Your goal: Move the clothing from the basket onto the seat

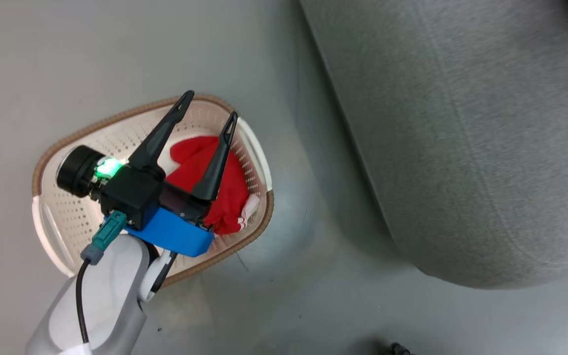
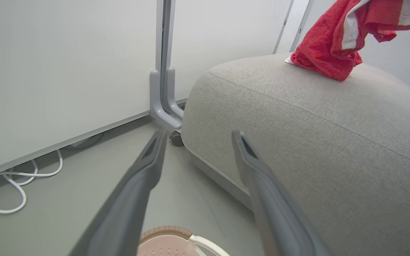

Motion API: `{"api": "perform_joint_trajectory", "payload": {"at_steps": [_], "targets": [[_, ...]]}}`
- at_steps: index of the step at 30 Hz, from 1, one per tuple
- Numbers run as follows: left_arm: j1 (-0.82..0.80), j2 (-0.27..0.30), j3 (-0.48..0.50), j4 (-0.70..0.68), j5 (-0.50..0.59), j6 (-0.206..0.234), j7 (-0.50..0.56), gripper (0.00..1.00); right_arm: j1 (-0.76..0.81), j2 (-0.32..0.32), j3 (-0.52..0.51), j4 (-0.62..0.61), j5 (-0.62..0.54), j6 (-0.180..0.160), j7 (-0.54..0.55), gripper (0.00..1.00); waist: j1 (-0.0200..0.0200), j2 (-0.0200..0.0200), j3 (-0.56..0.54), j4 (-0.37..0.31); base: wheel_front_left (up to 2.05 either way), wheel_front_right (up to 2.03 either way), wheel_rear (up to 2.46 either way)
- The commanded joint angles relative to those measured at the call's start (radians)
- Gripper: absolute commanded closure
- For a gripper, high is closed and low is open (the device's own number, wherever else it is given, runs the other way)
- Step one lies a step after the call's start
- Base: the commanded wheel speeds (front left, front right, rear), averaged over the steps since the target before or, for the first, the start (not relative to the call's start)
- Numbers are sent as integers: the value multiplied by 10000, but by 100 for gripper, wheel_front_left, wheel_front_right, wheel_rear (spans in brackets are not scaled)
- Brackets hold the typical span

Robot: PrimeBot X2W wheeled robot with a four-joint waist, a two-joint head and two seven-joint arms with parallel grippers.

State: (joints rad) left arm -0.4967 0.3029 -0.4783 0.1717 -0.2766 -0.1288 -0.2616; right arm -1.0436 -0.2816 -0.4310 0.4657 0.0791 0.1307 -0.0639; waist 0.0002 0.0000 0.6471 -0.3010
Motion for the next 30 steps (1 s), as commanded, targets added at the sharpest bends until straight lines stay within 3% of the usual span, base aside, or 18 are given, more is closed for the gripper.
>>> {"api": "perform_joint_trajectory", "payload": {"at_steps": [1, 11, 19, 21, 22, 23, 30], "targets": [[-279, 38, -91, -40, 55, -16, -52, 0, -44, -107, -141, 312, -129, 1, -129, 100, -2, 0, 655, 357, 0, 0, 0], [-707, 0, -449, 121, -61, -16, -52, 0, 247, -393, -701, 2974, -332, 1, -1086, 100, -2, 0, 943, 681, 0, 0, 0], [-366, -193, -365, 298, -183, -16, -52, 0, 289, -587, -556, 4095, -448, 1, -1610, 100, -2, 0, 385, 790, 0, 0, 0], [-267, -306, -322, 327, -220, -16, -52, 0, 371, -594, -439, 4253, -555, 1, -1689, 55, -2, 0, 110, 828, 0, 0, 0], [-192, -383, -315, 349, -238, -16, -52, 0, 439, -611, -339, 4320, -608, 1, -1731, 50, -2, 0, -63, 855, 0, 0, 0], [-106, -463, -315, 382, -269, -16, -50, 0, 514, -639, -255, 4394, -626, 1, -1774, 0, -2, 0, -264, 897, 0, 0, 0], [822, -956, -2, 658, -490, -16, -50, 0, 1643, -364, 291, 4266, -992, 1, -1943, 0, -2, 0, -1935, 1157, 0, 0, 0]]}}
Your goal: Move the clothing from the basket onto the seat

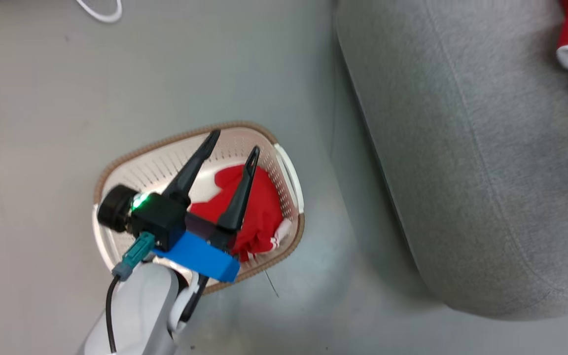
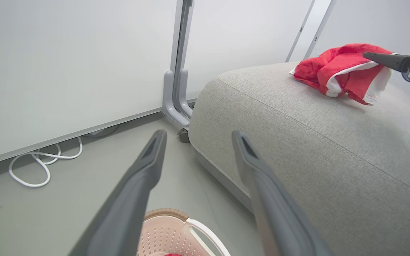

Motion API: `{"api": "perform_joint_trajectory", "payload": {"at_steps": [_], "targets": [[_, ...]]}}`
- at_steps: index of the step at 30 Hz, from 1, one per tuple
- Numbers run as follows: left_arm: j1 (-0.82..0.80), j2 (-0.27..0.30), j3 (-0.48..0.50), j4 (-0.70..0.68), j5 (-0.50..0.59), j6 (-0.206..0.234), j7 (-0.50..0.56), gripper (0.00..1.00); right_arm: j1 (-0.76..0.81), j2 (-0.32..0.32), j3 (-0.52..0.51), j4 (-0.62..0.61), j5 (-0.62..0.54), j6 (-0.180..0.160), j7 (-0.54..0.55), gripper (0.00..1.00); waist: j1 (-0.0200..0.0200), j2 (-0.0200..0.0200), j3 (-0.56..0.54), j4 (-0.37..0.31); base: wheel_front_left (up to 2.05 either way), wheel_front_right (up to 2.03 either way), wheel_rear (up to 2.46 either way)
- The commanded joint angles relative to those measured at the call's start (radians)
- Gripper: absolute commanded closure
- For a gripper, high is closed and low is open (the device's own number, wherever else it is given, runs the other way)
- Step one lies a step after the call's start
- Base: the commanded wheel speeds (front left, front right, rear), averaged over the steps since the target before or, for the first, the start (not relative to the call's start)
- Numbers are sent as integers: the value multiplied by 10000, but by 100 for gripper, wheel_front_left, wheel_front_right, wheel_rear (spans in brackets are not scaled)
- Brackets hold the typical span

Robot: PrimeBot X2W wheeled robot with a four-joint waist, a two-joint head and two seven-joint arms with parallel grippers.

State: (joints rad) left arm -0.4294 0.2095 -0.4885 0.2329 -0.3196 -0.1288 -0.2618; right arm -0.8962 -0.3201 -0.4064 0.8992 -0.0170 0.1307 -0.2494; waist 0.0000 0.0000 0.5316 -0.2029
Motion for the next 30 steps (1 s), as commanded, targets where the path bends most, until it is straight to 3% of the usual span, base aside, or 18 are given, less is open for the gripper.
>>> {"api": "perform_joint_trajectory", "payload": {"at_steps": [1, 8, 14, 20, 30], "targets": [[326, -89, 182, 77, -65, -16, -50, 0, 369, 71, 136, -99, -71, 1, -84, 0, 0, 0, -1031, 206, 0, 0, 0], [1595, -539, 785, 238, -164, -16, -48, 0, 1838, 551, 855, -515, -98, 1, -90, 0, 0, 0, -2654, 474, 0, 0, 0], [2957, -967, 1572, 309, -119, -16, -50, 0, 3782, 1169, 1683, -1704, -313, 1, -122, 0, 0, 0, -4058, 953, 0, 0, 0], [3870, -1121, 2369, 289, 1, -16, -48, 0, 5238, 1790, 2380, -3117, -316, 1, -30, 0, 0, 0, -4767, 1389, 0, 0, 0], [4528, -1266, 3484, 337, 178, -16, -48, 0, 7051, 2293, 3403, -5406, 65, 1, 527, 0, 0, 0, -5412, 2191, 0, 0, 0]]}}
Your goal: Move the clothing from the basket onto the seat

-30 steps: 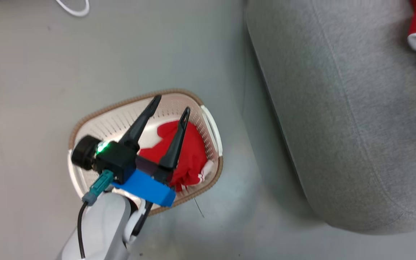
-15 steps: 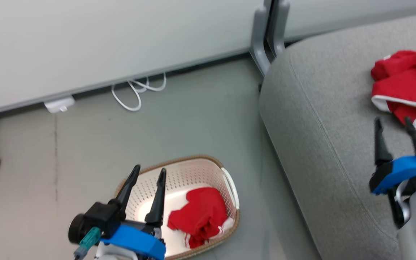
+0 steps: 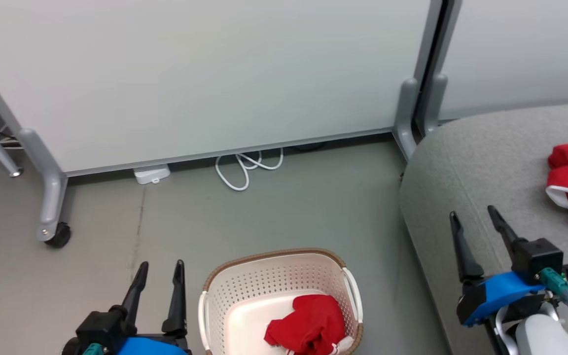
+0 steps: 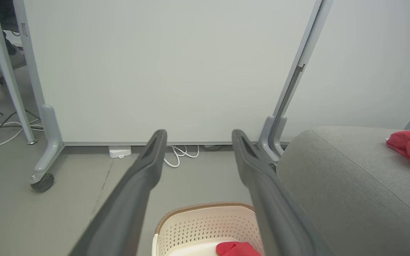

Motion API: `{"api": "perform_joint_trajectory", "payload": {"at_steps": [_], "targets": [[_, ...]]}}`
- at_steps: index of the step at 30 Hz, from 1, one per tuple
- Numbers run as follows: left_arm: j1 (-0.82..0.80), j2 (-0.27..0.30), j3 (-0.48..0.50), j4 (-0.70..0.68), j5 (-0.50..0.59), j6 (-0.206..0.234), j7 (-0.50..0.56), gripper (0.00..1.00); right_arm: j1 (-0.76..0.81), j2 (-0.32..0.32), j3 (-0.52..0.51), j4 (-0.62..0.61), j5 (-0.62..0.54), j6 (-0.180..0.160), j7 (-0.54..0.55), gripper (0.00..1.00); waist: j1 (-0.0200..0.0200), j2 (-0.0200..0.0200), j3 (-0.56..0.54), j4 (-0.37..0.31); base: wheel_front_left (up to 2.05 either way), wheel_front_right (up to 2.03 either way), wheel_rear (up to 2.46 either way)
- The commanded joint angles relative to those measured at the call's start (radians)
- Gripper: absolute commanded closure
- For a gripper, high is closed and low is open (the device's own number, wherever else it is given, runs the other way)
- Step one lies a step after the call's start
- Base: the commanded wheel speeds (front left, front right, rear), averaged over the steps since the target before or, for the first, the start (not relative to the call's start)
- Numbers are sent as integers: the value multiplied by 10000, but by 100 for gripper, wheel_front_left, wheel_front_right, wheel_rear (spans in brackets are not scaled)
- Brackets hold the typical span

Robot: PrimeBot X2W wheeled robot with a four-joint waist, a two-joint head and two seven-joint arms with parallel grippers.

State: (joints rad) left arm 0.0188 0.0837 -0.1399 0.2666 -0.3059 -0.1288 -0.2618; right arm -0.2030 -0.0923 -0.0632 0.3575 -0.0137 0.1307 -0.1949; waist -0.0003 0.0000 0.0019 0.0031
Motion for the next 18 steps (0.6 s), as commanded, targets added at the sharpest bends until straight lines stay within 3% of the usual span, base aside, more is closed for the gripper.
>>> {"api": "perform_joint_trajectory", "payload": {"at_steps": [1, 18], "targets": [[76, -21, 102, 16, 54, -16, -48, 0, 253, 61, 64, -155, 95, 1, 44, 0, 3, 0, -142, 191, 0, 0, 0], [354, -131, 879, 191, 278, -16, -48, 0, 1351, 363, 589, -1490, 539, 1, 670, 0, 3, 0, -302, 395, 0, 0, 0]]}}
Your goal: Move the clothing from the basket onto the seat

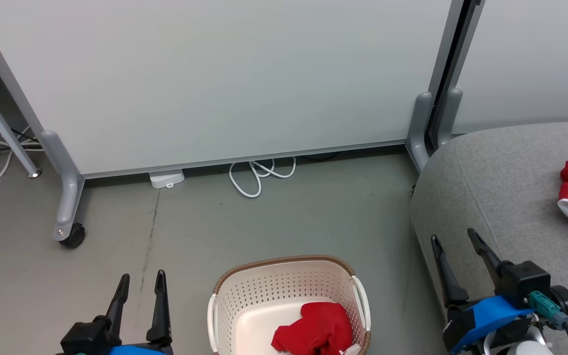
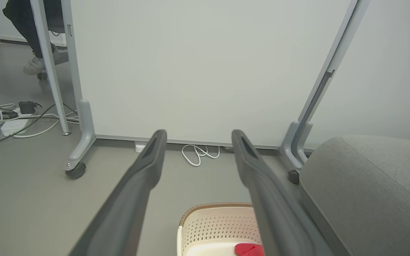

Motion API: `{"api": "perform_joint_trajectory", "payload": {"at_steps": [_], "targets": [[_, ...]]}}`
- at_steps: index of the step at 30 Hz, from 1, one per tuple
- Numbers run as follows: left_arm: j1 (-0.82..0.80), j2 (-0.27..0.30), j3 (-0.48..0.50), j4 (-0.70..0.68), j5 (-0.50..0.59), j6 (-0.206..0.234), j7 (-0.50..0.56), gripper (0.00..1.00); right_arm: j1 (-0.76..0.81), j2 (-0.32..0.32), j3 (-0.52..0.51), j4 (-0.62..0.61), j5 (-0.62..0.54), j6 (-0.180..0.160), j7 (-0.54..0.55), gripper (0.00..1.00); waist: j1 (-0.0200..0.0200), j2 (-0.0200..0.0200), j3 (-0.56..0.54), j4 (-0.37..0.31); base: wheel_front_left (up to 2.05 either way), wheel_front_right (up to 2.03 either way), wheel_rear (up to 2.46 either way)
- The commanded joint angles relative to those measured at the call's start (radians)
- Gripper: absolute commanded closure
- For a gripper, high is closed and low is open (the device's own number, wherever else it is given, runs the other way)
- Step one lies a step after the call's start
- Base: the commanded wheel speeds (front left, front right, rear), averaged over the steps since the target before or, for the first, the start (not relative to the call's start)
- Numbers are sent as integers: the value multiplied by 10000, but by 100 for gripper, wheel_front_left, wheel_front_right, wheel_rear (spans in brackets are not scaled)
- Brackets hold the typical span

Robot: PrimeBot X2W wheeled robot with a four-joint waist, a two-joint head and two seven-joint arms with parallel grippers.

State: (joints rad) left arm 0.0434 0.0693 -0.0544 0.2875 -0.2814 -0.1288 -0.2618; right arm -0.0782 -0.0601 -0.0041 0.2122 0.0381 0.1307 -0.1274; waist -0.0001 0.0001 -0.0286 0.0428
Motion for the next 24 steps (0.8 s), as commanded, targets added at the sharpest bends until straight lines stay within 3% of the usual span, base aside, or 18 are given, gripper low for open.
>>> {"api": "perform_joint_trajectory", "payload": {"at_steps": [1, 15, 24], "targets": [[106, 6, 27, -28, 25, -16, -48, 0, 104, 46, 5, -59, 37, 1, 15, 0, 1, -1, 9, -3, 0, 0, 0], [71, 3, -206, -13, -76, -16, -48, 0, 36, 88, 115, -149, 193, 1, 39, 0, 1, -1, 282, -117, 0, 0, 0], [-676, 107, -496, -63, -135, -17, -48, 0, -610, 84, 173, -425, 100, 1, -66, 0, 1, -1, 1597, -726, 0, 0, 0]]}}
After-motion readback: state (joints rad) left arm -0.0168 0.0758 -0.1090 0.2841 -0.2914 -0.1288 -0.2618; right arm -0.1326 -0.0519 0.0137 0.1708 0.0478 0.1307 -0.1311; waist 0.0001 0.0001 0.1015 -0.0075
